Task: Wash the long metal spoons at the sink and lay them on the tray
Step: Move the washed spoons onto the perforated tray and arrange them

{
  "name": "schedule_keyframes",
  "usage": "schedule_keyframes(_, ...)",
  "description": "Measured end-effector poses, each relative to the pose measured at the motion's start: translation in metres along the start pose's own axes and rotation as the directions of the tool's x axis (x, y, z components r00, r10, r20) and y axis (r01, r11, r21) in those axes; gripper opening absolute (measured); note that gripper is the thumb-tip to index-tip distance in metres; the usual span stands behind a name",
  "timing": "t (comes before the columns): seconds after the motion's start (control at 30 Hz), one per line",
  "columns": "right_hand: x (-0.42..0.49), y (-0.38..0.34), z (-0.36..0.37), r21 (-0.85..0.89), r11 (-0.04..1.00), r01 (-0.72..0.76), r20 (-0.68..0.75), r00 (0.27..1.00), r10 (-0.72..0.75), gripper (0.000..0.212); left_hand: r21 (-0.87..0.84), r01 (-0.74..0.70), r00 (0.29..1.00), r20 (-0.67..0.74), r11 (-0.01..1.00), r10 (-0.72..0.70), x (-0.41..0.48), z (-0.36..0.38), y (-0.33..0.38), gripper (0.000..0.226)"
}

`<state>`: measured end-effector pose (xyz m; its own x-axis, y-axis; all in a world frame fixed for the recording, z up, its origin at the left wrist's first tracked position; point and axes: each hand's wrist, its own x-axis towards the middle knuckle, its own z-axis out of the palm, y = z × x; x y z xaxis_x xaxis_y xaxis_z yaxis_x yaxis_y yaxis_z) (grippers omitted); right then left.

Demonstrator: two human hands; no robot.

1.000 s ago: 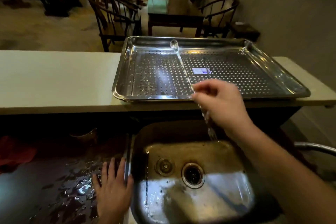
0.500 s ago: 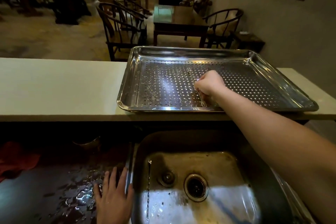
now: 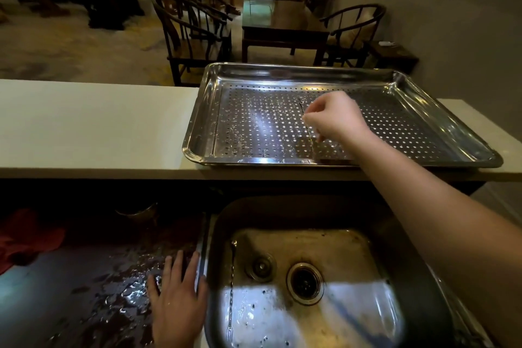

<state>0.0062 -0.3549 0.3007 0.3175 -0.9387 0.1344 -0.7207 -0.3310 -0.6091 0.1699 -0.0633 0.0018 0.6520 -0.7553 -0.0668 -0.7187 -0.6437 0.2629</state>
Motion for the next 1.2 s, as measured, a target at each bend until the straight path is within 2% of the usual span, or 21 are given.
schedule_keyframes(0.07,-0.022,-0.011,-0.006,0.027,0.990,0.141,-0.055,0.989,-0.139,0.005,-0.005,-0.010,1.000,-0.010,1.000,0.010,0.000,0.002,-0.002,0.062)
schedule_keyframes(0.13,-0.045,-0.020,-0.009,0.082,0.974,0.210,-0.063,0.977,-0.205,0.005,0.006,-0.017,1.000,-0.017,1.000,0.017,-0.001,0.004,-0.004,0.062)
schedule_keyframes(0.4,-0.123,-0.017,0.025,0.340,0.902,0.268,0.052,0.952,-0.302,0.003,0.056,-0.044,0.998,-0.032,0.997,0.046,0.000,0.006,-0.007,0.062)
schedule_keyframes(0.47,-0.138,-0.003,0.055,0.368,0.909,0.194,0.150,0.953,-0.264,0.003,0.058,-0.047,0.998,-0.028,0.997,0.049,0.000,0.006,-0.007,0.062)
schedule_keyframes(0.53,-0.148,0.016,0.094,0.319,0.944,0.082,0.307,0.934,-0.185,0.003,0.059,-0.047,0.999,-0.018,0.997,0.048,0.000,0.004,-0.006,0.062)
schedule_keyframes(0.63,-0.156,0.049,0.162,0.160,0.986,-0.040,0.513,0.857,-0.049,0.006,0.044,-0.046,0.999,-0.017,0.998,0.047,-0.001,0.003,-0.005,0.062)
schedule_keyframes(0.73,-0.162,0.085,0.231,0.030,0.971,-0.238,0.638,0.752,0.165,0.017,0.033,-0.047,0.999,-0.020,0.998,0.048,-0.001,0.003,-0.005,0.060)
schedule_keyframes(0.8,-0.169,0.106,0.269,-0.079,0.936,-0.343,0.664,0.682,0.306,0.021,0.026,-0.049,0.999,-0.021,0.998,0.049,-0.001,0.003,-0.005,0.059)
schedule_keyframes(0.9,-0.183,0.128,0.314,-0.214,0.899,-0.383,0.649,0.632,0.424,0.021,0.017,-0.048,0.998,-0.029,0.999,0.049,0.000,0.006,-0.006,0.057)
schedule_keyframes(0.97,-0.189,0.133,0.335,-0.245,0.894,-0.376,0.632,0.637,0.441,0.022,0.020,-0.047,0.998,-0.027,0.999,0.047,0.000,0.007,-0.007,0.057)
schedule_keyframes(1.1,-0.191,0.133,0.362,-0.293,0.905,-0.308,0.579,0.696,0.424,0.020,0.032,-0.053,0.998,-0.033,0.998,0.054,0.001,0.008,-0.007,0.057)
schedule_keyframes(1.2,-0.192,0.131,0.374,-0.303,0.902,-0.309,0.577,0.693,0.431,0.028,0.031,-0.048,0.998,-0.025,0.998,0.049,0.000,0.007,-0.007,0.058)
